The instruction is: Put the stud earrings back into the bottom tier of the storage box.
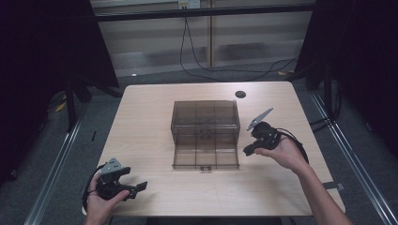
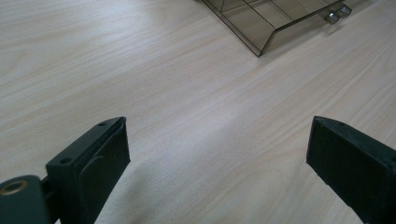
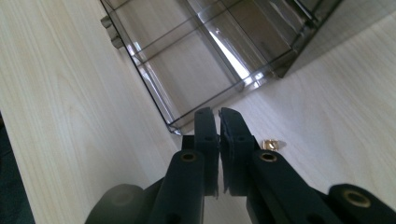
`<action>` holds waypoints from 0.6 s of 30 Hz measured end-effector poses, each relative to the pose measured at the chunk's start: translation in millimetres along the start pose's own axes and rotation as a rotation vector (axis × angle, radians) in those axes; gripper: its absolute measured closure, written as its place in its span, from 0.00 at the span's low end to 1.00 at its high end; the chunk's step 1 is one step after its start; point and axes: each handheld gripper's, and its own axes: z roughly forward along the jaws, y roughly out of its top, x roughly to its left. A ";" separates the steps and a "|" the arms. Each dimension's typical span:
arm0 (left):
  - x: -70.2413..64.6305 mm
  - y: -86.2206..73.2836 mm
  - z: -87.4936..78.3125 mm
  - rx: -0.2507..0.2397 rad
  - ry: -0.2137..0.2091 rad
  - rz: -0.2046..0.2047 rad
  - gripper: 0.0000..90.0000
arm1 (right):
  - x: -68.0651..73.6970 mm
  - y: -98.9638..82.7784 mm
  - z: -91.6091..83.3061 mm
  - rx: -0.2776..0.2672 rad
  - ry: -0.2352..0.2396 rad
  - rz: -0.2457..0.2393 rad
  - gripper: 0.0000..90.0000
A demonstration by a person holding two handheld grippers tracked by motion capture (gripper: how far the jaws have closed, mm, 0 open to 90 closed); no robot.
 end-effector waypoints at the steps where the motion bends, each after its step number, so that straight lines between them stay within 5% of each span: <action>1: -0.1 0.1 -0.1 -0.001 0.000 0.000 0.07 | 1.0 1.6 0.2 0.000 0.002 -0.005 0.96; 18: -0.6 -0.2 -0.7 -0.005 -0.004 -0.006 0.07 | 17.0 40.6 14.3 -0.044 0.044 -0.083 0.96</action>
